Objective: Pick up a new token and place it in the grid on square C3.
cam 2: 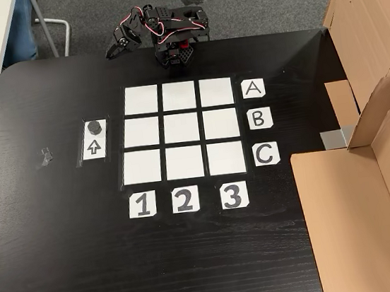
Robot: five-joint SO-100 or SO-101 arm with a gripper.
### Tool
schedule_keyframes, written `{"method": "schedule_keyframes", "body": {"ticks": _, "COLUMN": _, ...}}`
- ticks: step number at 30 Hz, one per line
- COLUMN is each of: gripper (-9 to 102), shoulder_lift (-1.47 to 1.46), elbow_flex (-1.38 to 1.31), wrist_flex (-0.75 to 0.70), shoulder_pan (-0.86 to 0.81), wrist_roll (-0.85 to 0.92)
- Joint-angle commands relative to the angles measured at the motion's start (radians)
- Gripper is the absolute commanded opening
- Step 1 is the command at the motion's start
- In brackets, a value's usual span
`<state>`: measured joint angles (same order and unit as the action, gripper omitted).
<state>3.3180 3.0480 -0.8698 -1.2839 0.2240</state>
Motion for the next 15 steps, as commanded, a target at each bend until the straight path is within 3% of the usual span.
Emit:
{"method": "schedule_keyframes", "body": {"ticks": 1, "gripper": 0, "shoulder_lift": 0.006, "elbow_flex": -0.003, "wrist_flex": 0.029, "shoulder_pan": 0.009, "wrist_roll": 0.008}}
{"method": "schedule_keyframes", "body": {"ticks": 10, "gripper": -1, "shoulder_lift": 0.002, "elbow_flex": -0.025, "wrist_flex": 0.055, "shoulder_pan": 0.066, "wrist_roll": -0.002}}
{"method": "schedule_keyframes", "body": {"ticks": 15, "gripper": -1, "shoulder_lift": -0.249, "elbow_flex": -0.19, "wrist_flex": 0.034, "shoulder_pan": 0.118, "wrist_roll": -0.023}}
